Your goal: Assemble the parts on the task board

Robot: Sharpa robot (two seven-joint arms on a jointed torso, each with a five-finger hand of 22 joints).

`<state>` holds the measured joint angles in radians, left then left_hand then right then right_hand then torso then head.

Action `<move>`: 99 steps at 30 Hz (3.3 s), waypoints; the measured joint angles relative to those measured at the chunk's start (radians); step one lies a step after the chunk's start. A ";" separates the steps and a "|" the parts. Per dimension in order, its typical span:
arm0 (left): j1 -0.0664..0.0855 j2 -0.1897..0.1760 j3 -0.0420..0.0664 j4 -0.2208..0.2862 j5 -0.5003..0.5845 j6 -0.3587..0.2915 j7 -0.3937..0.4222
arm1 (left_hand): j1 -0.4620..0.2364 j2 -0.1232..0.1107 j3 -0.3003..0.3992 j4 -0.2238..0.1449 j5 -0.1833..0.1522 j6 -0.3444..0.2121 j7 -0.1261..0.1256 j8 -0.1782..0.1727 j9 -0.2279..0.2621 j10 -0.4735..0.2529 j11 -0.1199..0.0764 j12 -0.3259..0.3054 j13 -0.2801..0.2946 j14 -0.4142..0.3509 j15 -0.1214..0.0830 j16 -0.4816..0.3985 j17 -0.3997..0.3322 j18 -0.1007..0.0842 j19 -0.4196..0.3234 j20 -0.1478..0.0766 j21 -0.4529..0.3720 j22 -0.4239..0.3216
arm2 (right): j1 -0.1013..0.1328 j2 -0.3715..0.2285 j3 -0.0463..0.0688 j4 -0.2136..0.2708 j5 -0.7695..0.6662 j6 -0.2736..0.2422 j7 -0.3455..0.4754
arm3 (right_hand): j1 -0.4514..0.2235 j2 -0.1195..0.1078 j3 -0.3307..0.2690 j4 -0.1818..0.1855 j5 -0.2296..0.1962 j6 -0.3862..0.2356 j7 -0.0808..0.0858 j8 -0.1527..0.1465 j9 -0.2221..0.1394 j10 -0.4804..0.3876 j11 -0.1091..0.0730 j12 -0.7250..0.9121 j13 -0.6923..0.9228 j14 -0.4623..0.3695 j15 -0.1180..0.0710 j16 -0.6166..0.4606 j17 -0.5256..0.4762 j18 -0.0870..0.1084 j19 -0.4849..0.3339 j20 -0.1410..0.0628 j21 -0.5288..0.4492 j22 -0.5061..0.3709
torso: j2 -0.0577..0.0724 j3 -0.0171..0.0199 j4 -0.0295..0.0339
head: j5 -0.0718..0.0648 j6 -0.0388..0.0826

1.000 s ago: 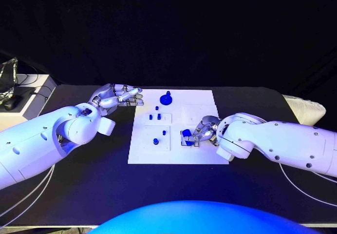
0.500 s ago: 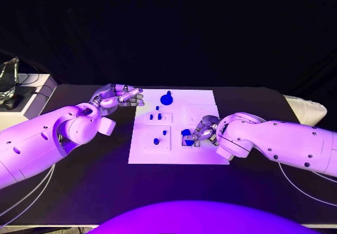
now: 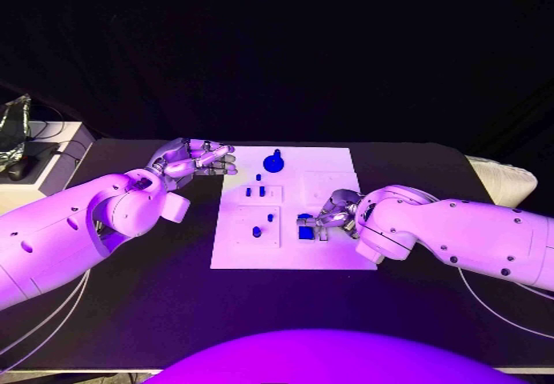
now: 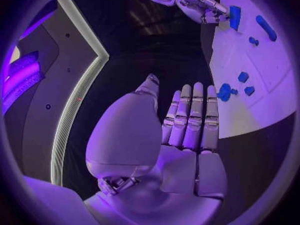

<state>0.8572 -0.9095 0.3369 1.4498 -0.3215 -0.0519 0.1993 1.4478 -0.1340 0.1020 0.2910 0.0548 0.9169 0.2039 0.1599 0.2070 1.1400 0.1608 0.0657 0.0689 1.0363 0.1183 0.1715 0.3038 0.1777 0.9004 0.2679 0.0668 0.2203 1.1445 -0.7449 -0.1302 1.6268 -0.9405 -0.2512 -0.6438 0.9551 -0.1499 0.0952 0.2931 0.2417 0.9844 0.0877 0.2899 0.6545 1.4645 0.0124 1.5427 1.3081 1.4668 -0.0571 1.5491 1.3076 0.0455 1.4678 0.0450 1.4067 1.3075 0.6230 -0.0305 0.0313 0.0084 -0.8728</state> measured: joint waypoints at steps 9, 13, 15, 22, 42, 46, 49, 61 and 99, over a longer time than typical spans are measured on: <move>0.000 0.000 0.000 0.000 0.000 0.001 -0.004 | 0.000 0.000 -0.008 -0.003 0.000 0.000 0.000 0.000 -0.003 -0.007 0.000 0.000 0.000 0.000 0.000 -0.004 0.000 0.000 0.000 0.000 0.000 -0.003 | -0.002 -0.025 0.000 0.017 -0.016 -0.009 0.015 | 0.022 0.034 -0.079 0.003 -0.008 0.000 0.000 -0.004 0.001 0.000 0.000 0.000 0.000 0.000 0.000 0.000 0.000 0.000 0.000 0.000 0.000 0.000 | 0.000 0.0000 0.0004 | 0.001 0.000; 0.000 0.000 0.000 0.000 0.000 0.001 -0.005 | 0.000 0.000 -0.008 -0.003 0.000 0.000 0.000 0.000 -0.003 -0.007 0.000 0.000 0.000 0.000 0.000 -0.004 0.000 0.000 0.000 0.000 0.000 -0.003 | -0.003 -0.046 0.000 0.028 -0.025 -0.014 0.025 | 0.056 0.067 -0.083 -0.001 0.003 0.000 0.000 -0.004 0.002 0.000 0.000 0.000 0.000 0.000 0.000 0.000 0.000 0.000 0.000 0.000 0.000 0.000 | 0.000 0.0004 0.0003 | 0.002 0.000; 0.000 -0.001 0.000 0.000 0.000 0.001 -0.005 | 0.000 0.000 -0.008 -0.003 0.000 0.000 0.000 0.000 -0.003 -0.007 0.000 0.000 0.000 0.000 0.000 -0.004 0.000 0.000 0.000 0.000 0.000 -0.004 | -0.004 -0.061 0.000 0.036 -0.030 -0.018 0.034 | 0.103 0.077 -0.083 -0.001 0.022 0.000 0.000 -0.004 0.002 0.000 0.000 0.000 0.000 0.000 0.000 0.000 0.000 0.000 0.000 0.000 0.000 0.000 | 0.000 0.0005 0.0003 | 0.002 0.000; 0.000 -0.001 0.000 0.000 0.000 0.001 -0.004 | 0.000 0.000 -0.008 -0.003 0.000 0.000 0.000 0.000 -0.003 -0.007 0.000 0.000 0.000 0.003 0.003 -0.004 0.000 0.000 0.000 0.000 0.000 -0.005 | -0.004 -0.109 0.001 0.059 -0.034 -0.048 0.087 | 0.229 0.079 -0.070 -0.011 0.037 -0.003 0.003 -0.016 0.000 0.000 0.000 0.002 0.000 0.000 0.000 0.000 0.000 0.000 0.000 0.000 0.011 0.000 | 0.000 0.0007 0.0002 | 0.003 0.000; -0.001 0.003 0.000 -0.002 0.007 0.000 0.027 | 0.013 0.021 -0.014 -0.003 0.000 0.040 -0.008 0.008 -0.004 0.009 -0.016 0.009 0.005 0.003 0.004 -0.014 0.005 0.000 0.000 0.000 0.000 -0.017 | 0.014 -0.249 0.011 0.011 -0.130 0.028 0.142 | 0.367 0.058 0.047 -0.006 0.021 0.030 0.000 -0.048 -0.042 0.000 0.000 0.026 -0.001 0.000 0.000 0.010 0.000 -0.011 0.000 0.000 0.062 0.000 | -0.002 0.0007 -0.0026 | -0.020 0.000; -0.001 0.005 0.000 -0.003 0.007 0.001 0.029 | 0.013 0.021 -0.014 -0.003 0.000 0.040 -0.008 0.008 -0.004 0.009 -0.016 0.010 0.005 0.003 0.004 -0.014 0.005 0.000 0.000 0.000 0.000 -0.017 | 0.010 -0.243 0.009 0.003 -0.168 0.049 0.102 | 0.344 0.036 0.050 -0.004 0.012 0.055 -0.005 -0.048 -0.049 0.000 0.000 0.026 -0.001 0.000 0.000 0.012 0.000 -0.010 0.000 0.000 0.072 0.000 | -0.001 0.0006 -0.0026 | -0.027 0.000; -0.001 0.005 0.000 -0.003 0.007 0.001 0.030 | 0.019 0.027 -0.014 -0.003 0.000 0.040 -0.008 0.008 -0.004 0.009 -0.016 0.010 0.005 0.003 0.003 -0.014 0.005 0.000 0.000 0.000 0.000 -0.018 | 0.006 -0.232 0.008 0.000 -0.194 0.057 0.071 | 0.250 0.028 0.047 0.000 0.024 0.072 -0.011 -0.048 -0.057 0.004 -0.004 0.026 -0.001 0.000 0.000 0.012 0.000 -0.024 0.000 0.000 0.080 0.001 | 0.000 0.0006 -0.0015 | -0.029 0.000; -0.001 0.004 0.000 -0.004 0.007 0.001 0.027 | 0.026 0.034 -0.014 -0.003 0.000 0.040 -0.007 0.008 -0.009 0.009 -0.016 0.010 0.005 0.003 0.004 -0.018 0.006 0.000 0.007 0.000 0.000 -0.020 | -0.011 -0.192 0.006 -0.012 -0.248 0.071 -0.005 | 0.199 0.014 0.025 -0.001 0.039 0.085 -0.017 -0.039 -0.058 0.004 -0.011 0.026 0.000 0.000 -0.007 0.012 0.000 -0.024 0.000 0.000 0.080 0.000 | 0.002 -0.0025 0.0042 | -0.030 0.000; -0.002 0.001 0.000 -0.006 0.008 -0.001 0.018 | 0.026 0.034 -0.014 -0.003 0.000 0.039 -0.007 0.008 -0.011 0.009 -0.016 0.009 0.005 0.003 0.003 -0.018 0.006 0.000 0.007 0.000 0.000 -0.022 | -0.035 -0.172 0.007 -0.017 -0.348 0.123 -0.059 | 0.402 -0.041 0.248 0.001 0.194 0.072 -0.020 -0.015 -0.054 0.004 -0.018 0.026 0.000 0.000 -0.014 0.012 0.000 -0.024 -0.003 -0.011 0.085 0.000 | 0.001 -0.0010 0.0040 | -0.029 0.000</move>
<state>0.8553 -0.9086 0.3369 1.4436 -0.3131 -0.0530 0.2178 1.4737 -0.1001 0.0884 0.2881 0.0548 0.9563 0.1966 0.1680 0.1965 1.1492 0.1447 0.0752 0.0738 1.0398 0.1218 0.1539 0.3102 0.1778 0.9076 0.2679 0.0668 0.1981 1.1099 -0.9171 -0.1235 1.6096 -1.2884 -0.1282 -0.7028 1.3575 -0.1912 0.3431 0.2943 0.4354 1.0567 0.0678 0.2748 0.6005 1.4681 -0.0054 1.5687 1.3076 1.4668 -0.0714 1.5606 1.3073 0.0219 1.4643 0.0340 1.4917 1.3076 0.6243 -0.0314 0.0353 -0.0210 -0.8727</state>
